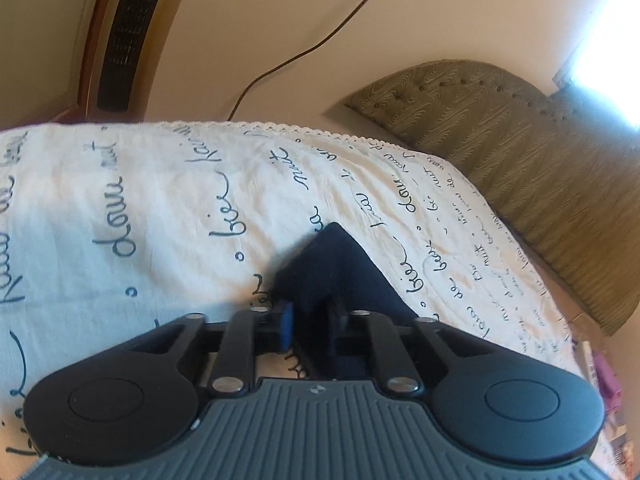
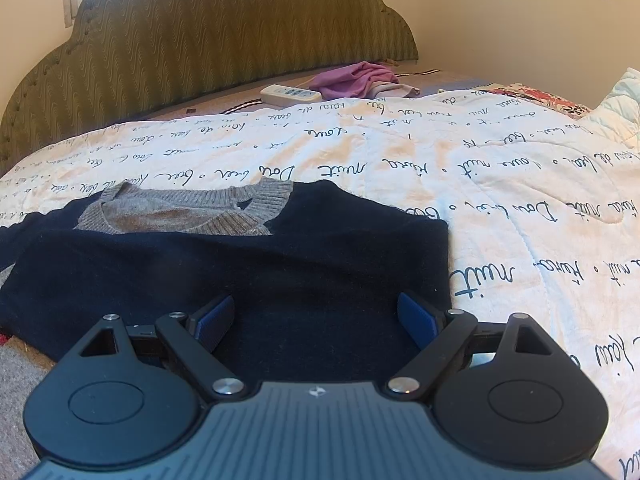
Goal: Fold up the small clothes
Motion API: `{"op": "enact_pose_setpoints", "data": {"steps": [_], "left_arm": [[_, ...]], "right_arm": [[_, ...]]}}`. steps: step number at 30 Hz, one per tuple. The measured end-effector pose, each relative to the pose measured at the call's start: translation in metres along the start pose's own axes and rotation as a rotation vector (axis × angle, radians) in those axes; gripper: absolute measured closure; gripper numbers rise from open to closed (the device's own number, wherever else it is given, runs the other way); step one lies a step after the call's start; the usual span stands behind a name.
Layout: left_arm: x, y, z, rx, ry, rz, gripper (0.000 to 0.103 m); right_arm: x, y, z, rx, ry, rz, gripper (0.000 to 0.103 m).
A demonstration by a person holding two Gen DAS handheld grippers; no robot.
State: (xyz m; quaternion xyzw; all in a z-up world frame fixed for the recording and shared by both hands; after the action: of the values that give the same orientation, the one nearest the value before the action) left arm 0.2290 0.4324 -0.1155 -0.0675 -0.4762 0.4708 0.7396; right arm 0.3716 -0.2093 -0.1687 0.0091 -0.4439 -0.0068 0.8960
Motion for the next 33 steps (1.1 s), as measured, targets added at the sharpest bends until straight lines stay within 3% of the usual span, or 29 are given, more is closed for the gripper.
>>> {"op": "enact_pose_setpoints", "data": {"steps": [3,8,11,14,16,18,21,24,26,28,30,33], "left_arm": [[0.0,-0.015,0.007,-0.001,-0.019,-0.068,0.096],[-0.029,-0.101,0.043,-0.179,-0.069,-0.271,0.097],[-0.08,-0.166,0.064,-0.324,-0.045,-0.41,0.097],[-0.15,-0.222,0.08,-0.477,0.05,-0.502,0.097],[-0.195,-0.244,0.084,-0.538,0.123,-0.539,0.097],[-0.242,-0.257,0.083,-0.574,0.211,-0.568,0.097],[-0.29,-0.257,0.077,-0.566,0.283,-0.612,0.097],[-0.304,-0.248,0.071,-0.562,0.279,-0.661,0.095],[-0.305,-0.25,0.076,-0.597,0.296,-0.697,0.079],[-0.303,-0.249,0.087,-0.621,0.291,-0.72,0.041],[-0.294,-0.243,0.101,-0.633,0.236,-0.74,0.028],[-0.287,-0.23,0.121,-0.617,0.178,-0.777,0.025]], "right_arm": [[0.0,0.0,0.0,0.004,-0.001,-0.007,0.014],[0.0,-0.001,0.0,0.006,-0.001,-0.012,0.014],[0.0,-0.001,0.0,0.006,-0.001,-0.013,0.014],[0.0,-0.001,0.0,0.006,-0.001,-0.012,0.014],[0.0,-0.001,0.0,0.007,-0.001,-0.013,0.014],[0.0,-0.001,0.001,0.009,-0.002,-0.018,0.014],[0.001,-0.001,0.001,0.01,-0.001,-0.02,0.014],[0.001,-0.002,0.001,0.014,-0.002,-0.026,0.014],[0.001,-0.002,0.001,0.018,-0.002,-0.031,0.014],[0.001,-0.002,0.001,0.018,-0.002,-0.032,0.014],[0.001,-0.002,0.001,0.017,-0.002,-0.031,0.014],[0.001,-0.002,0.001,0.011,-0.002,-0.024,0.014]]}}
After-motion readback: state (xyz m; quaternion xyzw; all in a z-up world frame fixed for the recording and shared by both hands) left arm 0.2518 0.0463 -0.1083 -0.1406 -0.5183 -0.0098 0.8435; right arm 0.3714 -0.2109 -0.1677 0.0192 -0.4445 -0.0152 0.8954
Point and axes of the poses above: each gripper's, at about its wrist camera, not at the fingertips, and z roughly against the way its jaws point, y to its left, x to its top, the point moved 7 cm from there along -z, roughly the way its jaws point, and after that the axes turned 10 degrees about -x, right-handed, at the moved point
